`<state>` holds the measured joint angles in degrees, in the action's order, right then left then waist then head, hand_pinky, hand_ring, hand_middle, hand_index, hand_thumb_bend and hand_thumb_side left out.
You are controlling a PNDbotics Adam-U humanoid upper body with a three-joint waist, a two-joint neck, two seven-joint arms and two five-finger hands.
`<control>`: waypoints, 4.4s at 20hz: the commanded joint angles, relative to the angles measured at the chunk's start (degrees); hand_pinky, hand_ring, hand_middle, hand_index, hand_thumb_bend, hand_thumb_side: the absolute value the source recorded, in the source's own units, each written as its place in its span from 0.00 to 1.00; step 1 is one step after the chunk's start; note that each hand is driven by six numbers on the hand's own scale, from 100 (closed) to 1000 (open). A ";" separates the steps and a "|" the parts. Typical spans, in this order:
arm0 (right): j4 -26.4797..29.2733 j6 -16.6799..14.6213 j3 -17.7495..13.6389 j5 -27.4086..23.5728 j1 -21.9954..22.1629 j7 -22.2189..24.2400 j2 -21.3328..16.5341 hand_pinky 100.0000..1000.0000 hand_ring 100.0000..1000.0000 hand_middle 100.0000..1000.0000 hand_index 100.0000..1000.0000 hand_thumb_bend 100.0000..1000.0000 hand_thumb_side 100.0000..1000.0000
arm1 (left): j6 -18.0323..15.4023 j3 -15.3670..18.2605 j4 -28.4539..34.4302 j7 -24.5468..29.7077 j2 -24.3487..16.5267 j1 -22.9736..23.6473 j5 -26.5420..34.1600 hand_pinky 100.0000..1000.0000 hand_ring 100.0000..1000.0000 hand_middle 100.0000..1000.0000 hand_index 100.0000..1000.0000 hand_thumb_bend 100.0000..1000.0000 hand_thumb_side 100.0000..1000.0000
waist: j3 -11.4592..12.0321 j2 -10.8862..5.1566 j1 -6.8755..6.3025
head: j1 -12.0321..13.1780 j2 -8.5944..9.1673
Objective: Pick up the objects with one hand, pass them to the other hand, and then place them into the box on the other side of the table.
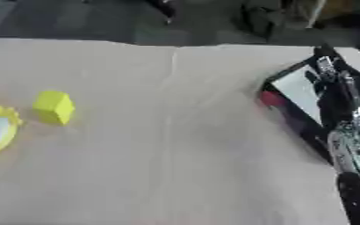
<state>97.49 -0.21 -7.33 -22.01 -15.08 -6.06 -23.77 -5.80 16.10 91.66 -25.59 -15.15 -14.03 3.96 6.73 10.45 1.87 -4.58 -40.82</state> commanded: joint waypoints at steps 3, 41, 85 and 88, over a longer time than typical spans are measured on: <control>0.83 0.01 -0.35 -0.19 -0.49 -0.06 -1.13 1.00 1.00 1.00 1.00 0.00 0.60 | -0.11 0.57 1.17 -0.29 -0.76 -0.27 -0.04 0.80 0.52 0.53 0.76 0.48 0.50 | -0.12 -0.91 -0.18 | 0.73 -1.44; 1.08 -0.09 1.02 -0.41 -0.63 1.00 -3.26 1.00 1.00 1.00 1.00 0.00 0.58 | -1.97 -18.84 -35.39 49.21 -27.86 -40.24 -29.57 0.83 0.71 0.70 0.85 0.60 0.38 | -2.27 -1.44 0.09 | -1.98 -0.85; 0.42 1.29 2.10 -0.45 -1.48 1.74 -2.10 1.00 1.00 1.00 1.00 0.00 0.59 | -16.58 -21.54 -57.58 77.55 -15.19 -55.67 -54.98 0.85 0.79 0.74 0.79 0.68 0.07 | -3.08 -0.69 0.35 | -0.86 -1.10; 0.36 1.36 2.15 -0.40 -1.44 1.77 -2.05 1.00 1.00 1.00 1.00 0.00 0.59 | -17.02 -21.81 -58.12 77.56 -15.21 -55.92 -56.08 0.85 0.80 0.74 0.79 0.69 0.08 | -3.03 -0.66 0.34 | -0.84 -1.20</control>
<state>97.32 1.06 -4.85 -22.47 -16.09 -4.29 -24.90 -17.28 -5.51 33.31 46.72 -28.53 -68.22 -51.76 3.63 10.61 2.37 -5.24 -42.16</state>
